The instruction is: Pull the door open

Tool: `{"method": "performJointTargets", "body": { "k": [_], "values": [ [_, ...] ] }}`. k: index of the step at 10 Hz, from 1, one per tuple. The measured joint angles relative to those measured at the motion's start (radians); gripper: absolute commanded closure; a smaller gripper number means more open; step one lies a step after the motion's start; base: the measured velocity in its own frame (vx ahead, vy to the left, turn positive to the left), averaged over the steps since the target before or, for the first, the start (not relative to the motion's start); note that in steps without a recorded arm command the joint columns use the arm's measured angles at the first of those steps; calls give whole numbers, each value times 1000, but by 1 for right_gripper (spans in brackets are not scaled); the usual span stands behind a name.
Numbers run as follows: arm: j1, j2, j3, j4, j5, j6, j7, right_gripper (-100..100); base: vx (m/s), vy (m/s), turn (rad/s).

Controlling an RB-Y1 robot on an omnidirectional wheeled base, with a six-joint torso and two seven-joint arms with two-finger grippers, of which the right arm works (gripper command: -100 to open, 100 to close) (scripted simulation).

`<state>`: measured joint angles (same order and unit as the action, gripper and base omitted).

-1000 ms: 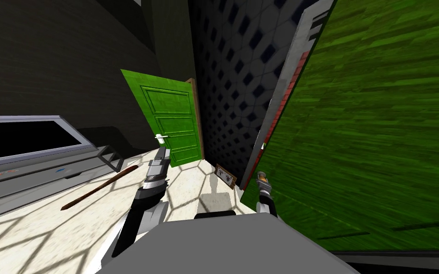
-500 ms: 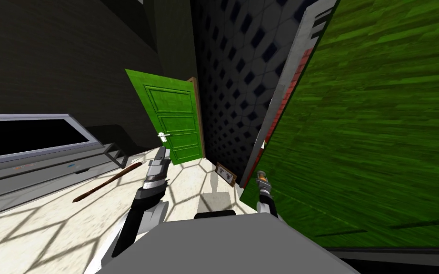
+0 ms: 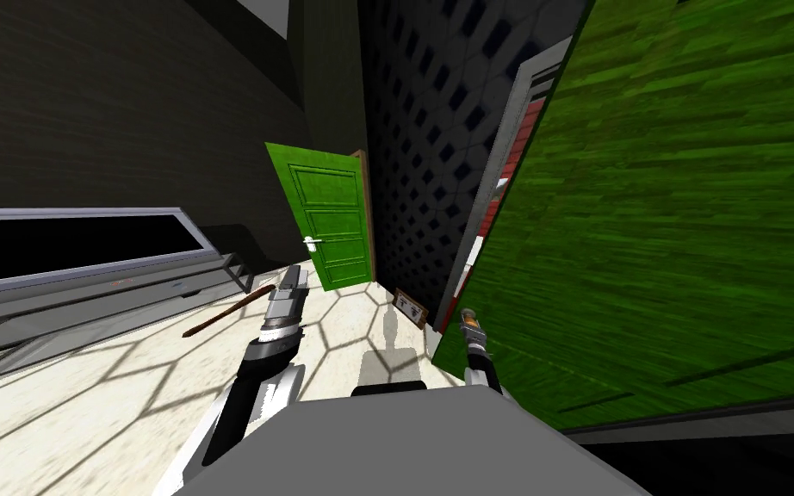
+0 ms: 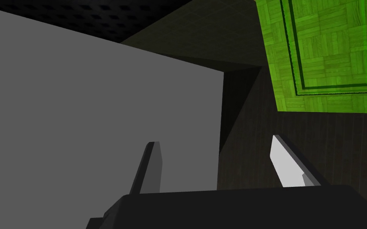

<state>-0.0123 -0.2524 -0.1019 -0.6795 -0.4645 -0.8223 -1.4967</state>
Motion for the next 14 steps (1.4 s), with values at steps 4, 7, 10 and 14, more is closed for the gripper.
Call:
{"method": "performJointTargets", "body": {
  "k": [4,7,10,14],
  "values": [
    [4,-8,40,3,22,3,-36,100,-168,-13,61],
    [14,-27,68,-15,39,-1,-64,100,-239,-5,91],
    [33,-44,108,-32,61,-2,-100,100,-240,-25,92],
    [43,-62,147,-32,84,-13,-139,100,-167,-12,55]
  ]
}}
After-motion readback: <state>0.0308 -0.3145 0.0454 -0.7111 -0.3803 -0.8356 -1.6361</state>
